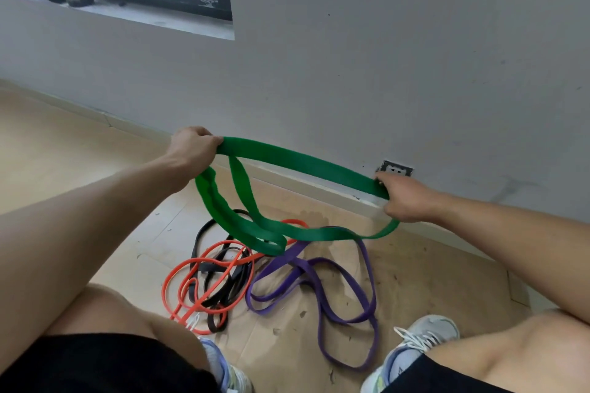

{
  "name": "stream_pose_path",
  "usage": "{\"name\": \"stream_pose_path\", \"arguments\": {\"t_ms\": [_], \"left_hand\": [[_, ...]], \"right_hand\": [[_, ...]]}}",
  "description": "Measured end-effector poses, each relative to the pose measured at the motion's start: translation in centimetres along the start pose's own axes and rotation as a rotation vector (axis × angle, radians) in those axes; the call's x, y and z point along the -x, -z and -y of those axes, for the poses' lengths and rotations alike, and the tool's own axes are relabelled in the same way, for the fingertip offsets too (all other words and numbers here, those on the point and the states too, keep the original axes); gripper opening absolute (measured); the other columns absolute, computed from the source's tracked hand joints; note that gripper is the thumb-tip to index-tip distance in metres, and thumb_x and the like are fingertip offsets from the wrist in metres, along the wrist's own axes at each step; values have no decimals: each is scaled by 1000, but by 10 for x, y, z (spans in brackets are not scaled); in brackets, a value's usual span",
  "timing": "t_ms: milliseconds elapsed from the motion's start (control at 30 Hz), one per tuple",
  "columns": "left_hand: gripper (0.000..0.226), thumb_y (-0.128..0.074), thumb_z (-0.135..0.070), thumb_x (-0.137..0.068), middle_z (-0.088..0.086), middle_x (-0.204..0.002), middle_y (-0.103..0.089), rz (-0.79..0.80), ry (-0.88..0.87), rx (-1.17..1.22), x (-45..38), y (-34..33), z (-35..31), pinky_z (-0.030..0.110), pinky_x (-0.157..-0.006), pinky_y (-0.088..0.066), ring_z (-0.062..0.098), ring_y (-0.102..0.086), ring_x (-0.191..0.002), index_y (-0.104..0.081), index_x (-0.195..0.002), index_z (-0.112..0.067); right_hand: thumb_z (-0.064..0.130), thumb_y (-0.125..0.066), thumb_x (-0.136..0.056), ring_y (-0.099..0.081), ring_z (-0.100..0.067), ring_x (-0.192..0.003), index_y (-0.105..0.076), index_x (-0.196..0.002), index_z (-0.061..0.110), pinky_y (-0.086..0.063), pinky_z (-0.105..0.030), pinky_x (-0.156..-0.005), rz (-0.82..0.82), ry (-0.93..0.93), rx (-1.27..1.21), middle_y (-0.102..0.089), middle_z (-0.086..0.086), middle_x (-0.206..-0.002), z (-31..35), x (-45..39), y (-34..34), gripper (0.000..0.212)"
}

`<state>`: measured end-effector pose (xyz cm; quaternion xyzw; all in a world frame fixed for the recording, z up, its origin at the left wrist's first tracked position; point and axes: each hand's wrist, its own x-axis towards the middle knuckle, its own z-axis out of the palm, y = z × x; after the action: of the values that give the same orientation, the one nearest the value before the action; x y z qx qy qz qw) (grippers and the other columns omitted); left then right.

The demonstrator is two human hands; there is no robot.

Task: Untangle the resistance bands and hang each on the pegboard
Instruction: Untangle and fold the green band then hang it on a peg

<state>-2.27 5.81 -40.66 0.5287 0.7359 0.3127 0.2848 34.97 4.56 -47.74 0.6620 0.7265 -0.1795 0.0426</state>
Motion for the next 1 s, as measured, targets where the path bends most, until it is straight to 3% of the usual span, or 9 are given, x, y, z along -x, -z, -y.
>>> {"name": "stream_pose_path", "arguments": {"t_ms": [67,133,333,500,567,667,767,900,1000], "left_hand": [[22,-53,-28,-103,5,-88,-58,46,-52,45,6,1,-5,30,-60,-37,17,-50,-74,-67,-97,-12],[24,-53,-28,-102,2,-77,-53,112,-119,93,14,-1,-12,31,-62,-34,18,-47,-73,-64,-85,-15],[28,-59,-32,-99,1,-70,-53,323,-266,182,37,-18,-35,35,-71,-38,20,-48,-70,-61,-75,-17],[24,-59,-37,-91,9,-80,-55,423,-364,330,51,-14,-52,38,-80,-35,20,-46,-78,-62,-76,-19],[26,-57,-27,-101,4,-76,-56,451,-407,355,56,-14,-56,37,-80,-35,19,-47,-75,-62,-78,-16],[29,-51,-22,-105,-6,-71,-58,452,-446,391,61,-13,-61,39,-81,-41,14,-50,-73,-60,-79,-17],[28,-47,-23,-107,-6,-76,-66,441,-418,417,60,-11,-61,48,-100,-49,17,-61,-82,-59,-83,-17],[24,-62,-37,-98,1,-93,-75,441,-414,432,59,-7,-61,44,-103,-53,19,-73,-95,-59,-95,-14],[52,-89,-48,-70,11,-91,-69,403,-449,371,60,-6,-60,42,-85,-57,27,-69,-84,-61,-98,-14]], "right_hand": [[10,-72,-85,-43,-33,-144,-34,-158,14,-40,-39,-117,122,-30,109,-43,-14,-159,-4,2,0,82],[22,-79,-87,-33,-29,-152,-19,-164,17,-31,-36,-123,165,-12,70,-32,-11,-167,3,7,2,97],[53,-79,-84,-43,-19,-145,-21,-162,40,-39,-42,-119,-9,189,-239,-43,8,-160,60,25,18,98],[55,-83,-79,-44,-13,-142,-25,-160,43,-38,-40,-118,16,268,-383,-47,10,-156,97,30,23,100],[53,-85,-77,-47,-12,-137,-34,-155,42,-39,-39,-116,8,280,-413,-52,10,-151,104,31,24,94],[46,-83,-82,-60,-8,-117,-62,-132,29,-47,-33,-102,-15,289,-509,-67,10,-128,109,30,25,56],[32,-79,-90,-66,-6,-104,-68,-112,24,-54,-28,-90,-59,296,-602,-72,8,-112,108,27,25,26],[23,-77,-92,-69,-9,-106,-67,-114,26,-57,-28,-94,-85,322,-686,-74,8,-112,106,27,25,24],[24,-78,-91,-70,-9,-109,-64,-123,27,-58,-31,-95,-53,350,-736,-74,8,-114,107,29,26,34]]}}
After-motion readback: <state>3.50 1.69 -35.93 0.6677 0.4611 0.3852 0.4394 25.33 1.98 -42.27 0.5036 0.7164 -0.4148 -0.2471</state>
